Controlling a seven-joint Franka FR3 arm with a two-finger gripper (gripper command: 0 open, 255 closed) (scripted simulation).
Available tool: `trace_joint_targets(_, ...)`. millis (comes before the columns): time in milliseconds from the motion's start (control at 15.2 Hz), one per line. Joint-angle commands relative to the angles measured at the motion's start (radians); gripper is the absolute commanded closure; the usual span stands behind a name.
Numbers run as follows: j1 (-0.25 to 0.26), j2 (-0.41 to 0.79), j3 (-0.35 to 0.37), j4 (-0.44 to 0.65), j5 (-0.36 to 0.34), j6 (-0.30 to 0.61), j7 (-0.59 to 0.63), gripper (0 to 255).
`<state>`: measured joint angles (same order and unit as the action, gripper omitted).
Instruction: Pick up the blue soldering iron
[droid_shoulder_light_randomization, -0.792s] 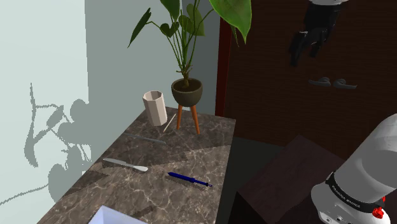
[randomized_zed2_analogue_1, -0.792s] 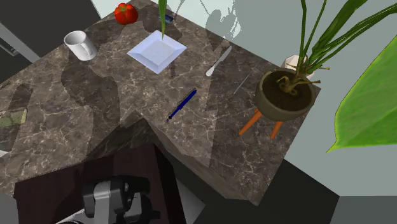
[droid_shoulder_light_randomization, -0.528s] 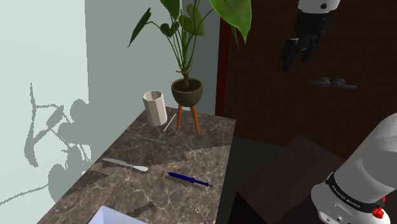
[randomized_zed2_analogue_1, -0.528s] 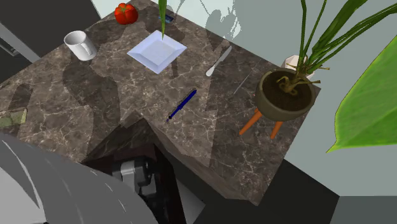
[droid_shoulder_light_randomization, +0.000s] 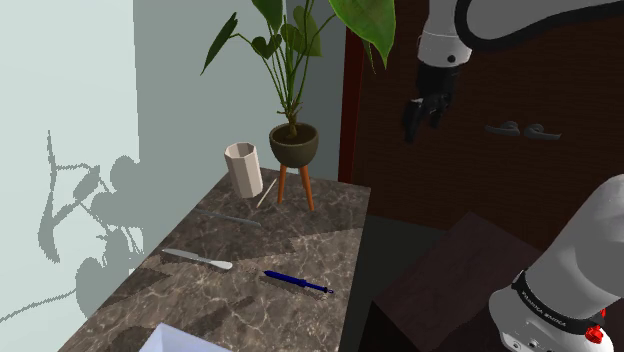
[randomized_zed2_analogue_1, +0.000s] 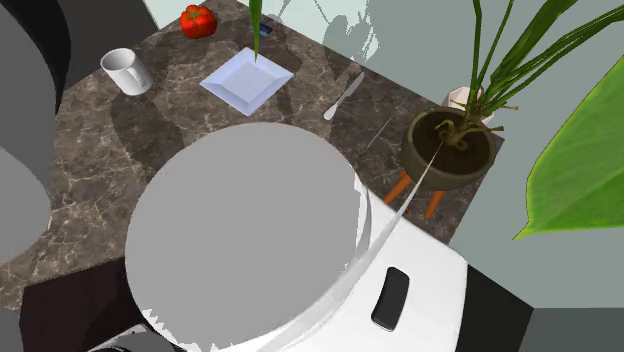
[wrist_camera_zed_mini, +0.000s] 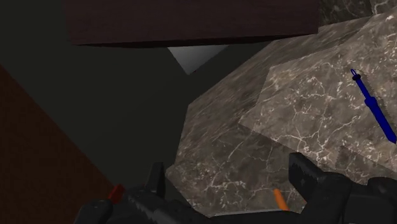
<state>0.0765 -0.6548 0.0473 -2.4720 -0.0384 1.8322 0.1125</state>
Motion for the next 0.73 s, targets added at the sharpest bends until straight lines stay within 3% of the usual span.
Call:
trace_joint_targets(0,0.021,0.063,0.017,-0.002,0.018,0.061,0.001,0)
trace_joint_targets(660,0.114,0.346,0.092,0.011,0.082,0.31,-0.02,0)
